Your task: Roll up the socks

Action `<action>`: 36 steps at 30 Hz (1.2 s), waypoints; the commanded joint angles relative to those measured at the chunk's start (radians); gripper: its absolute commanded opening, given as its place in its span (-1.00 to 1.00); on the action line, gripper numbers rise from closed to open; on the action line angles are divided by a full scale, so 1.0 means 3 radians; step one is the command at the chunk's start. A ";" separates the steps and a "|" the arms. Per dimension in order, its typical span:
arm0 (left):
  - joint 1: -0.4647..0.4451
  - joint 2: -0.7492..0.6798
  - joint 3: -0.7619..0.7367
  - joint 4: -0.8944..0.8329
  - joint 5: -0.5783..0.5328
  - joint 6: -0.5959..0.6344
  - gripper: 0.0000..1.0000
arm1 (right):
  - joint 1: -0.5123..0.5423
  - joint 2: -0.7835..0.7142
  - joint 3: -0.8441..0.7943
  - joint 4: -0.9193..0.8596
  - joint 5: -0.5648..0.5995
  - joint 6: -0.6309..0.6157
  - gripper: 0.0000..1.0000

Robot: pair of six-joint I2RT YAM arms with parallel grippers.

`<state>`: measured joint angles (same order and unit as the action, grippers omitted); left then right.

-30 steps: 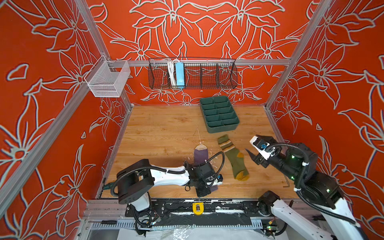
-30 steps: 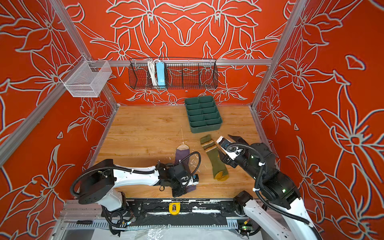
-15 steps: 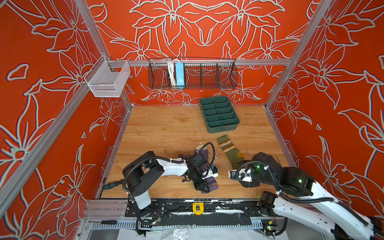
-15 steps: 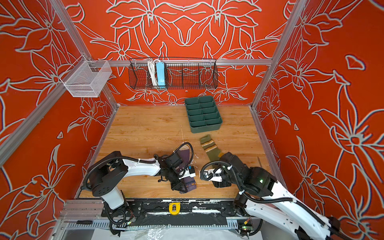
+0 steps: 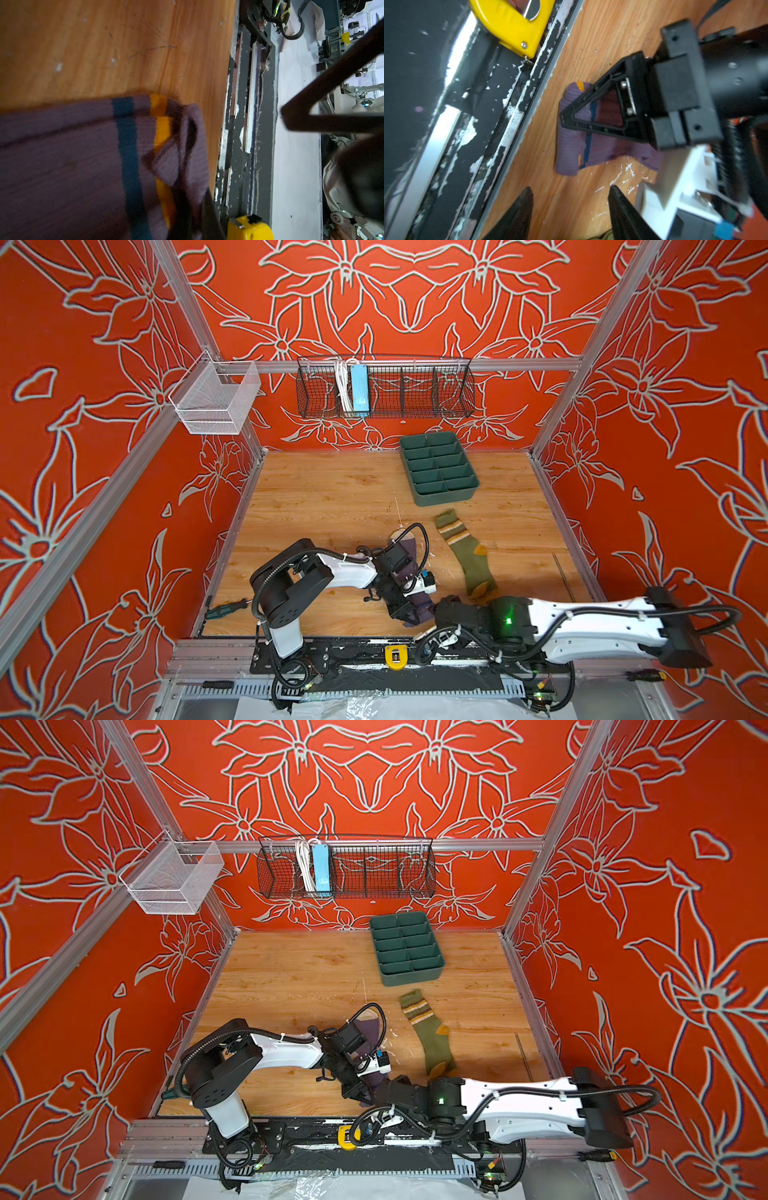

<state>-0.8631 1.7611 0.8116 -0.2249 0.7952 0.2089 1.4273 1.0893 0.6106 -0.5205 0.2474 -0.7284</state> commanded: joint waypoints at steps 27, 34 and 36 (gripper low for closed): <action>0.0054 -0.0501 -0.0082 -0.0292 -0.0781 0.0225 -0.26 | -0.0121 0.1076 -0.0168 0.0698 -0.0012 0.0196 -0.99; 0.0065 -0.1151 -0.0126 -0.0393 -0.1219 0.0326 0.21 | -0.0232 0.1133 0.0024 0.0461 -0.0283 0.0375 -1.00; 0.0093 -0.1471 -0.0196 -0.0362 -0.1544 0.0314 0.33 | -0.0308 0.1156 0.0113 0.0358 -0.0427 0.0420 -1.00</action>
<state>-0.8490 1.4235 0.7727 -0.3145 0.4683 0.2832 1.3544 1.4075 0.6258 -0.2970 0.2375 -0.6437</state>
